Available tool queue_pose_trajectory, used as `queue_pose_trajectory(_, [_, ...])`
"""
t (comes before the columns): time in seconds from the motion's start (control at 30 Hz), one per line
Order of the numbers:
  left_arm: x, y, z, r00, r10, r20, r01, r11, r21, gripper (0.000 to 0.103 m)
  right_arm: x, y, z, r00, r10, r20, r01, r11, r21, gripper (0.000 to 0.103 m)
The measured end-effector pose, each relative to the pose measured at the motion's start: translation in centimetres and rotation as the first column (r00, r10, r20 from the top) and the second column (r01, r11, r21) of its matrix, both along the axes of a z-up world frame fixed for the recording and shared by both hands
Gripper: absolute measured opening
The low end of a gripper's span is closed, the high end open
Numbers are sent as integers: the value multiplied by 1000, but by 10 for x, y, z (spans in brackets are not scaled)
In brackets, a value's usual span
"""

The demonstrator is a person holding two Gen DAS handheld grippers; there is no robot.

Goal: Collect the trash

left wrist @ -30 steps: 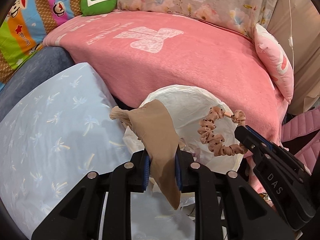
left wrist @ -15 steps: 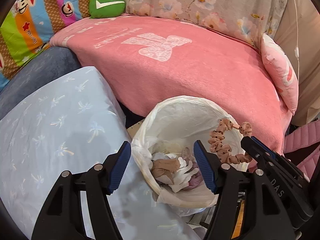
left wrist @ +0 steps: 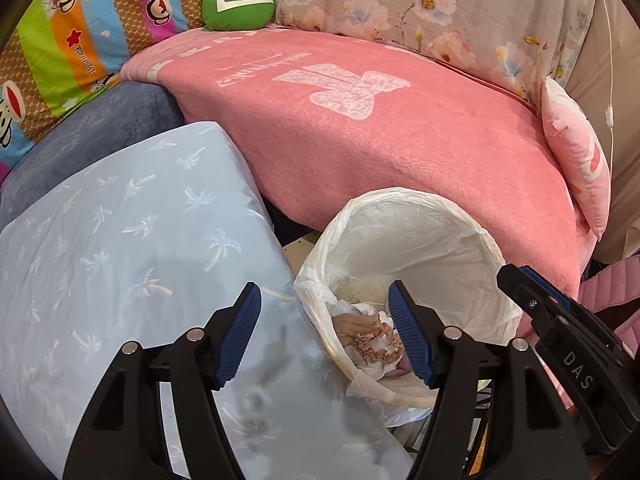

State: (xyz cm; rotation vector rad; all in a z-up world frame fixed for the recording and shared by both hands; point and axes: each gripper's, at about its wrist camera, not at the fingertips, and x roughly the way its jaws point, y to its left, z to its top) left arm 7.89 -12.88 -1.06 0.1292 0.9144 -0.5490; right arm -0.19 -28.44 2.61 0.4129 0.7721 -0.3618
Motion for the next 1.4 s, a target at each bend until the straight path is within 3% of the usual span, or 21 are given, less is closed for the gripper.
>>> queue_pose_trajectory(0.6, [-14, 17, -1, 999, 26, 40, -27, 999, 45, 63, -13, 28, 4, 994, 78, -80, -87, 989, -119, 32])
queue_pose_trajectory(0.73, [-18, 22, -3, 998, 36, 46, -38, 998, 55, 70, -18, 32, 1, 992, 86, -97, -99, 985, -141, 34])
queue_pose_trajectory(1.0, [-26, 27, -4, 999, 32, 42, -35, 998, 60, 72, -26, 39, 3, 989, 96, -115, -115, 977, -177, 34])
queue_pose_trajectory(1.07, [-28, 27, -4, 999, 32, 33, -34, 998, 58, 76, -28, 38, 4, 989, 93, -118, -114, 976, -188, 34])
queue_pose_trajectory(1.4, [-42, 21, 0, 999, 26, 26, -28, 994, 104, 82, -38, 38, 15, 984, 78, -159, -114, 966, -231, 44])
